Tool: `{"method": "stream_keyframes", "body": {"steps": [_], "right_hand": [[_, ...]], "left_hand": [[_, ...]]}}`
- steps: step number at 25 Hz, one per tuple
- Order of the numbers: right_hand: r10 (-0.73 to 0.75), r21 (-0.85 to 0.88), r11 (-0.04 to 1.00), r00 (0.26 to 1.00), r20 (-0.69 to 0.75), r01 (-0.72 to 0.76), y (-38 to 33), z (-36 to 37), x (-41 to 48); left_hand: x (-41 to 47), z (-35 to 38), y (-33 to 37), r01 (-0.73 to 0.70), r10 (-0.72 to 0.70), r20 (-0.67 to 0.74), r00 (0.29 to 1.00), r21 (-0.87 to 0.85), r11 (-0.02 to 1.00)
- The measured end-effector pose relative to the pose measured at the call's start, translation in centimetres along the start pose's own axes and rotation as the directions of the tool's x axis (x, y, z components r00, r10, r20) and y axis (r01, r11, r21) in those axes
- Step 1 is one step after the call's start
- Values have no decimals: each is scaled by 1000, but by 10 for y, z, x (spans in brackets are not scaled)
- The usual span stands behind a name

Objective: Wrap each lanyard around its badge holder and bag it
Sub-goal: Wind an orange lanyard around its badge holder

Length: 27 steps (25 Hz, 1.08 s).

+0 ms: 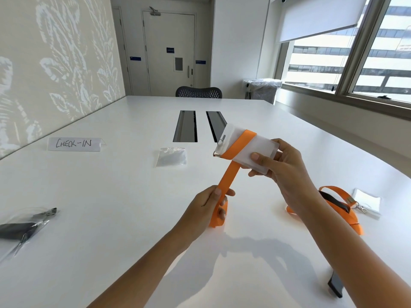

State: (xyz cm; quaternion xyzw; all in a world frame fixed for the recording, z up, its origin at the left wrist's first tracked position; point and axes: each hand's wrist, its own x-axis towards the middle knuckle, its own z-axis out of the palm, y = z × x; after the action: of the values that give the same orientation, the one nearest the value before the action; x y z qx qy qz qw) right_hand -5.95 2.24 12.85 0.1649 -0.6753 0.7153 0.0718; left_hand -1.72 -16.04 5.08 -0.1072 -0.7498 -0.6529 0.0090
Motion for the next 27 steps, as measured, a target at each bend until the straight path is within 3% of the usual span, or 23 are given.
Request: {"method": "stream_keyframes", "body": {"steps": [3, 5, 6, 9, 12, 15, 18, 23, 25, 27], "right_hand": [[-70, -83, 995, 994, -88, 63, 3, 1, 0], [-221, -345, 925, 964, -151, 158, 11, 3, 0], [-327, -501, 836, 936, -130, 223, 16, 6, -2], [-549, -728, 513, 826, 128, 454, 29, 14, -7], [-545, -708, 409, 777, 316, 575, 37, 15, -10], [-436, -713, 392, 800, 412, 581, 43, 12, -12], [-356, -689, 446, 820, 449, 571, 46, 18, -16], [-258, -673, 520, 847, 464, 527, 42, 26, -21], [-240, -704, 535, 883, 403, 466, 43, 28, -22], [-186, -692, 658, 954, 234, 298, 43, 27, -19]], "left_hand": [[-2, -1, 6, -18, 18, -26, 999, 11, 1000], [-3, -1, 11, -25, 25, -30, 999, 5, 1000], [-4, -2, 14, -22, 22, -34, 999, -3, 1000], [-5, -9, 29, -34, 32, -51, 998, -23, 999], [-8, -24, 47, -91, 90, -46, 995, -21, 996], [-11, -41, 62, -137, 136, -43, 990, -16, 990], [-13, -54, 68, -157, 155, -93, 984, -10, 988], [-13, -63, 71, -214, 185, -317, 930, -59, 975], [-15, -65, 74, -257, 217, -358, 908, -67, 964], [-17, -65, 78, -298, 257, -365, 895, -62, 952]]}}
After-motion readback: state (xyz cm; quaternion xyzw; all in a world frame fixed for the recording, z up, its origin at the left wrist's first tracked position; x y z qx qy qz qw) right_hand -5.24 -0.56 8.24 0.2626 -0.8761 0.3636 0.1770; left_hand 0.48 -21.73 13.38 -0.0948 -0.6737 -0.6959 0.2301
